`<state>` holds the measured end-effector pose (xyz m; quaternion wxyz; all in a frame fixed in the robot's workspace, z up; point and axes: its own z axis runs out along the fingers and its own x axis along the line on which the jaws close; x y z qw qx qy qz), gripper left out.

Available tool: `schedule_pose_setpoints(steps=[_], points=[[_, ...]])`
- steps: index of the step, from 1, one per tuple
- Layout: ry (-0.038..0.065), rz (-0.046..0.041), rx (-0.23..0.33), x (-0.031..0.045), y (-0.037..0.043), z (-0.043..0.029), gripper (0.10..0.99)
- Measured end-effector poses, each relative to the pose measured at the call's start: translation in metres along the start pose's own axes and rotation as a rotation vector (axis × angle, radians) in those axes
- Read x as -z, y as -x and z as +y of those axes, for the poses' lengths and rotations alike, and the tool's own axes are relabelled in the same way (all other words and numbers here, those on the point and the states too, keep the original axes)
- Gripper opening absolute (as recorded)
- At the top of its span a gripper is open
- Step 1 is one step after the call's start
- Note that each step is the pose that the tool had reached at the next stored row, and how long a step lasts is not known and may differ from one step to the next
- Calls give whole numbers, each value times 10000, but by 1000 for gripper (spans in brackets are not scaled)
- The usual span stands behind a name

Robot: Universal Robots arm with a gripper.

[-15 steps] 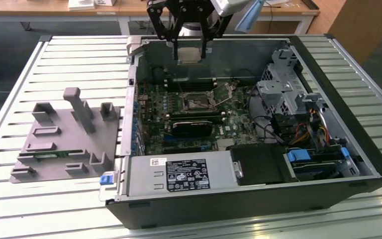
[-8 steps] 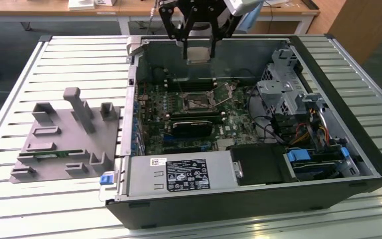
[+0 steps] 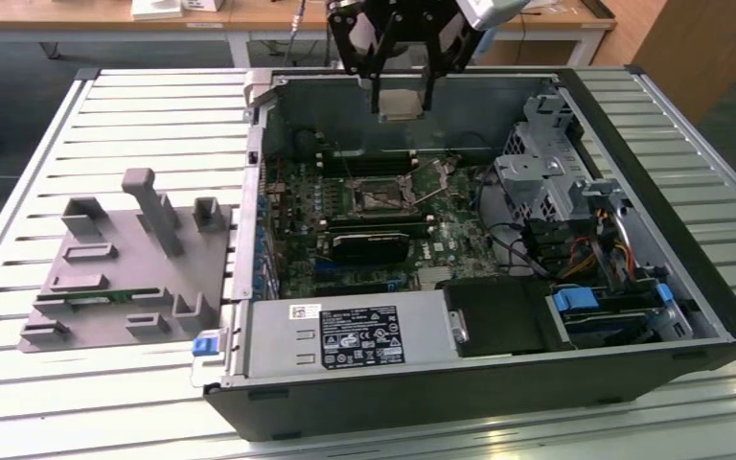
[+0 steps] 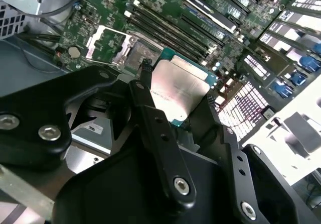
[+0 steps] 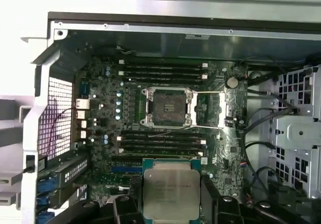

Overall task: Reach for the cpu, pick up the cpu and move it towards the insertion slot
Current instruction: 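Pick up the cpu and move it towards the insertion slot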

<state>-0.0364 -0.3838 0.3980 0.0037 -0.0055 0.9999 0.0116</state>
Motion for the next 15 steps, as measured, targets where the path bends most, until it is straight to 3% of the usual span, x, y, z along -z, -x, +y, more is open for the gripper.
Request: schedule_pose_setpoints(steps=[4, 9, 15], points=[[-2, -2, 0, -1, 41, 3, 541], [-2, 67, 1, -1, 90, 9, 541], [-2, 68, 1, -2, 131, 20, 541]])
